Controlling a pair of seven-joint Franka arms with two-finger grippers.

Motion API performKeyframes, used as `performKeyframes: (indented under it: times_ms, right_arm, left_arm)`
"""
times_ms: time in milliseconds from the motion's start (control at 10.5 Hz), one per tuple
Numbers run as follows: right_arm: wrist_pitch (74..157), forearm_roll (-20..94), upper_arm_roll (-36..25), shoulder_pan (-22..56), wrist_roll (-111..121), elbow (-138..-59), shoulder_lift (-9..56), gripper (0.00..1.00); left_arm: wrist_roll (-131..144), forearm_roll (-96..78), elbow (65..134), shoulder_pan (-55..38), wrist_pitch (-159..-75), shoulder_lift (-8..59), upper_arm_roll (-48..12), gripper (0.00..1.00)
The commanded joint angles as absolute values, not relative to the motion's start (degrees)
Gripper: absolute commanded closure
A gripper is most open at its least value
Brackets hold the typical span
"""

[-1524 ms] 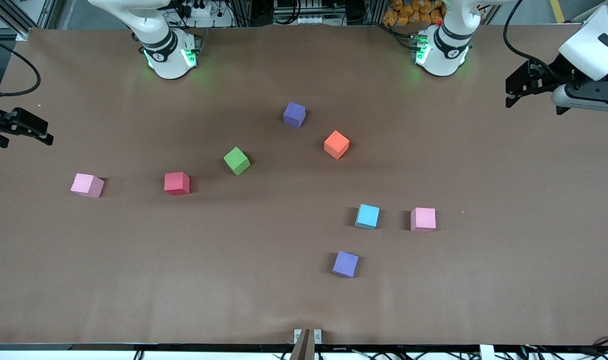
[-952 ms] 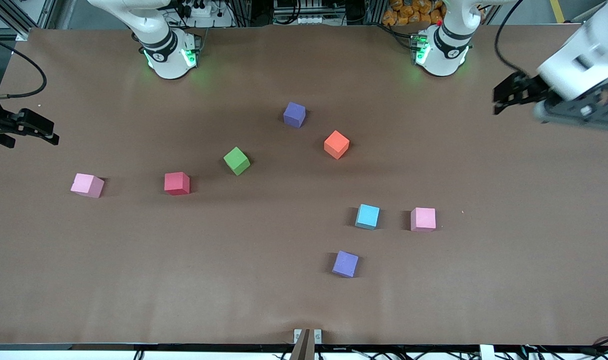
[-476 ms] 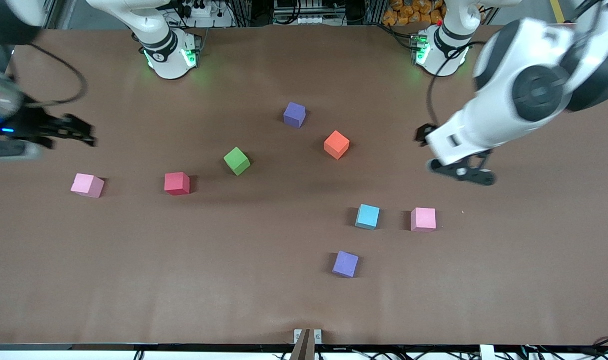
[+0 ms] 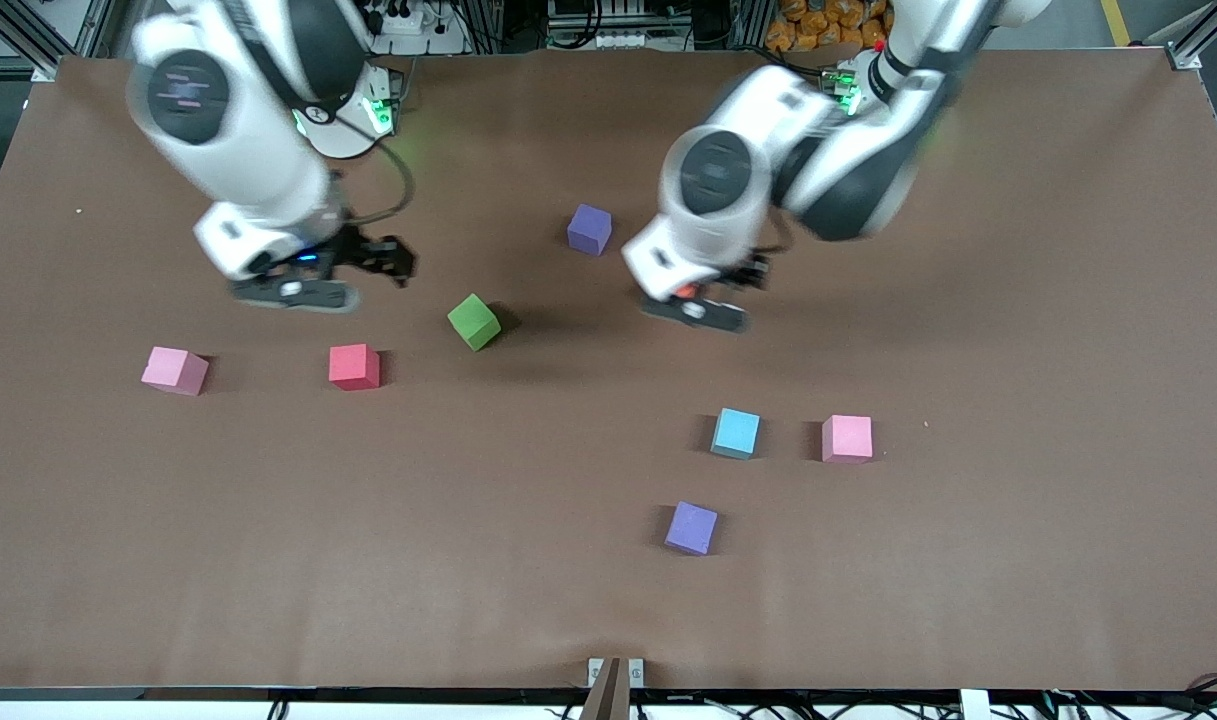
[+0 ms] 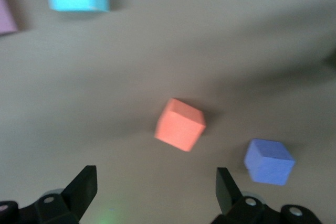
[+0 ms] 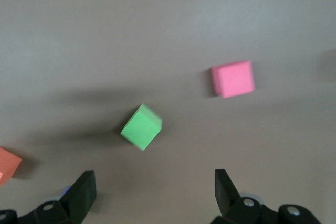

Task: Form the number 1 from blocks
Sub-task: 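Reach the right gripper to the green cube while the left gripper reaches purple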

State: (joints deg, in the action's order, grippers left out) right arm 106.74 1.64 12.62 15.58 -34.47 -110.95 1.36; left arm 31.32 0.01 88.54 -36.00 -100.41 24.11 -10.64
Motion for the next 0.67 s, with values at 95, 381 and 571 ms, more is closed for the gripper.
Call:
performKeyframes:
  times_ms: [95, 381, 571]
  right_arm:
    - [116.86, 3.52, 15.73, 15.55, -39.10, -121.44, 1.13, 0.00]
    - [123.81, 3.52, 15.73, 15.73, -40.43, -124.19, 7.27, 0.00]
    - [128.03, 3.52, 15.73, 16.17, -46.98, -124.54, 11.05, 0.00]
  left_arm:
    - [36.02, -1.94, 90.44, -38.05, -107.73, 28.20, -9.76, 0.00]
    - [37.96, -1.85, 90.79, -40.24, -110.65, 31.81, -9.76, 0.00]
    - [39.54, -1.93, 94.46, -45.07, -115.63, 31.47, -9.84, 0.00]
